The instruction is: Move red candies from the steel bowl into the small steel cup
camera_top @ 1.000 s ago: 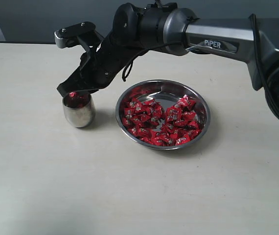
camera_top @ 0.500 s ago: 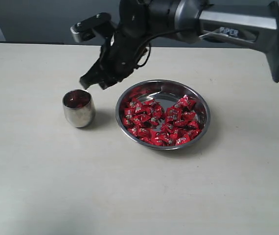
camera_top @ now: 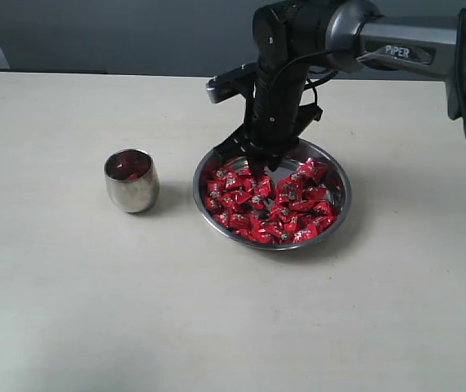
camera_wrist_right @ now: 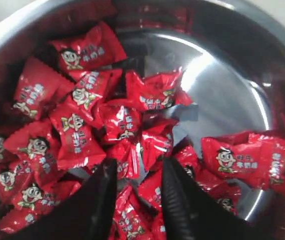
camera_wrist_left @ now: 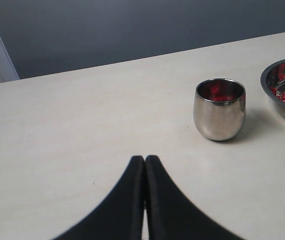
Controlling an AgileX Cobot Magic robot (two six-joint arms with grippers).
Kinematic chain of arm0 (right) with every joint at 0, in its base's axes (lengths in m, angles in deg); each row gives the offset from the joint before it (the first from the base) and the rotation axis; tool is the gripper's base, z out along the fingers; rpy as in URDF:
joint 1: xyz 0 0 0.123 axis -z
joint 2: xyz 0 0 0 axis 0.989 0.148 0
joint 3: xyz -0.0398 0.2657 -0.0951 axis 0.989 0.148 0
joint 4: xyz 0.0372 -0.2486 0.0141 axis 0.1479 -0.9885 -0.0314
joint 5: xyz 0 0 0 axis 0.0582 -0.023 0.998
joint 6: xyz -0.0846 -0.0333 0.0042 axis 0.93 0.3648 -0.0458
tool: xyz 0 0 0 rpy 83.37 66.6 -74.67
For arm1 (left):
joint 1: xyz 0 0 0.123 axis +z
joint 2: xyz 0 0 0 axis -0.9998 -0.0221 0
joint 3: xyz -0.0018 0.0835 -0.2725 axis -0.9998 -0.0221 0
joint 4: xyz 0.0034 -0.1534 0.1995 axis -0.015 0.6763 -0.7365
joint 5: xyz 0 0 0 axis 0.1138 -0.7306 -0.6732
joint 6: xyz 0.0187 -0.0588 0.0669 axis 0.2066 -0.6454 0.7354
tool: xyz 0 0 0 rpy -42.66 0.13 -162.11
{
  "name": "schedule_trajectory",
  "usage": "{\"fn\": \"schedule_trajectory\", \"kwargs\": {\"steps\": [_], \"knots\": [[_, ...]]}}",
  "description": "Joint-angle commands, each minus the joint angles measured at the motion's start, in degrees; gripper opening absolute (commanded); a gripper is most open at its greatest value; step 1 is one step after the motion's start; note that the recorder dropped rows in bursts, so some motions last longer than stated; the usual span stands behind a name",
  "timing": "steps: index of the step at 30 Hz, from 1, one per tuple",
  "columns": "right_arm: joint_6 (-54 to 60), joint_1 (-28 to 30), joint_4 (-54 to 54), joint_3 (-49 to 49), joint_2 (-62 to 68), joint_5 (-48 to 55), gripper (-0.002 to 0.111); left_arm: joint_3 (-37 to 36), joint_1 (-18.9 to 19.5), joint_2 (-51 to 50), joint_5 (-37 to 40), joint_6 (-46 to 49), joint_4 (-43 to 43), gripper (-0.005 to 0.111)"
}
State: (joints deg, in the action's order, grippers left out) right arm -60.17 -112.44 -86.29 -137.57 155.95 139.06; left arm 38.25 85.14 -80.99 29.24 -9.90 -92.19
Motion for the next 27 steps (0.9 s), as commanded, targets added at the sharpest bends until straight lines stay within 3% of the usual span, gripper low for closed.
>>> {"fn": "schedule_trajectory", "kwargs": {"steps": [1,20,27], "knots": [[-0.04,0.32,-0.07,-0.06,0.96,0.66,0.031,0.06,-0.60,0.25,-0.41,-0.32,0.02,0.000],[0.08,1.81,0.65,-0.06,3.04,-0.33,0.031,0.06,-0.60,0.25,-0.41,-0.32,0.02,0.000],[3.43,1.81,6.41,-0.17,4.44,-0.84,0.031,0.06,-0.60,0.25,-0.41,-0.32,0.02,0.000]]}}
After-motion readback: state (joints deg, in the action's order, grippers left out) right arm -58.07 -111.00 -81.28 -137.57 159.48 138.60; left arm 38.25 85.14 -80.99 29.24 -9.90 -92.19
